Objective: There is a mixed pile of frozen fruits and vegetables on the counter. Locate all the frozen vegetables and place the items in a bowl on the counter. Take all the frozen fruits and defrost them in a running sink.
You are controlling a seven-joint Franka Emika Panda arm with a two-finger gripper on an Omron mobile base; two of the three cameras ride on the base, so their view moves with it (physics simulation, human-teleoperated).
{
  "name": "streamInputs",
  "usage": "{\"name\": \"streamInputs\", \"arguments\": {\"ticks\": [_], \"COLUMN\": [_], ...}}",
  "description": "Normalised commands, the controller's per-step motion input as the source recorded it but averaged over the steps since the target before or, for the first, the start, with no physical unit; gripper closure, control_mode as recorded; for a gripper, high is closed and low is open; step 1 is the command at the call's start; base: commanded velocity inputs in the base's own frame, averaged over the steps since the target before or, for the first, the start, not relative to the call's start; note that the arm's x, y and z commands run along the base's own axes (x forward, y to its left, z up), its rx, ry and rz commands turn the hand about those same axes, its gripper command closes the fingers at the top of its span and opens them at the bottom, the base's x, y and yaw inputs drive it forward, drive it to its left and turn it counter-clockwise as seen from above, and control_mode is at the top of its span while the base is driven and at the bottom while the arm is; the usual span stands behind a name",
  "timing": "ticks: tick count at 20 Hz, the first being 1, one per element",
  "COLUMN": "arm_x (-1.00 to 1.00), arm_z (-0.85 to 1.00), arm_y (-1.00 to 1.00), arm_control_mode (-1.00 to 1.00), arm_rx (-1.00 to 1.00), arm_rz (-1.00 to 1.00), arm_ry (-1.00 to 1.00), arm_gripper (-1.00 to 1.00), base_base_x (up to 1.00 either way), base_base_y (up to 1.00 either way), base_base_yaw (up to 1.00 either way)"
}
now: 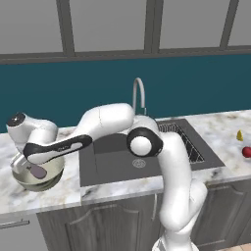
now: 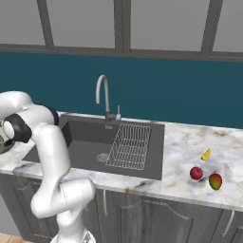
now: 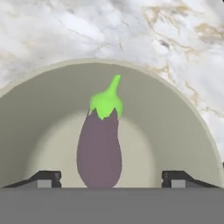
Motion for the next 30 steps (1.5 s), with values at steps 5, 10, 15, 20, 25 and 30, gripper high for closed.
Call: {"name": "streamInputs", "arguments": {"ticks": [5,10,15,20,25,30], "arm_x": [-0.3,-0.82,-0.54,-0.2,-0.45,-0.69], "arm_z": [0.17,0.7,0.66,0.54,0.55,0.9], "arm_y": [-0.72,-0.94,-1.0,-1.0,-1.0,-0.76], "arm_control_mode": [-1.0,-1.0,-1.0,-1.0,-1.0,-1.0], "arm_rx": [0.11,0.19,0.15,0.13,0.13,0.12], "arm_rz": [-0.15,-0.19,-0.1,-0.08,-0.1,-0.29], "arm_ry": [0.0,0.0,0.0,0.0,0.0,0.07], "arm_gripper": [-1.0,-1.0,-1.0,-1.0,-1.0,-1.0], "base_base_x": [0.0,0.0,0.0,0.0,0.0,0.0], "base_base_y": [0.0,0.0,0.0,0.0,0.0,0.0], "base_base_yaw": [0.0,0.0,0.0,0.0,0.0,0.0]}}
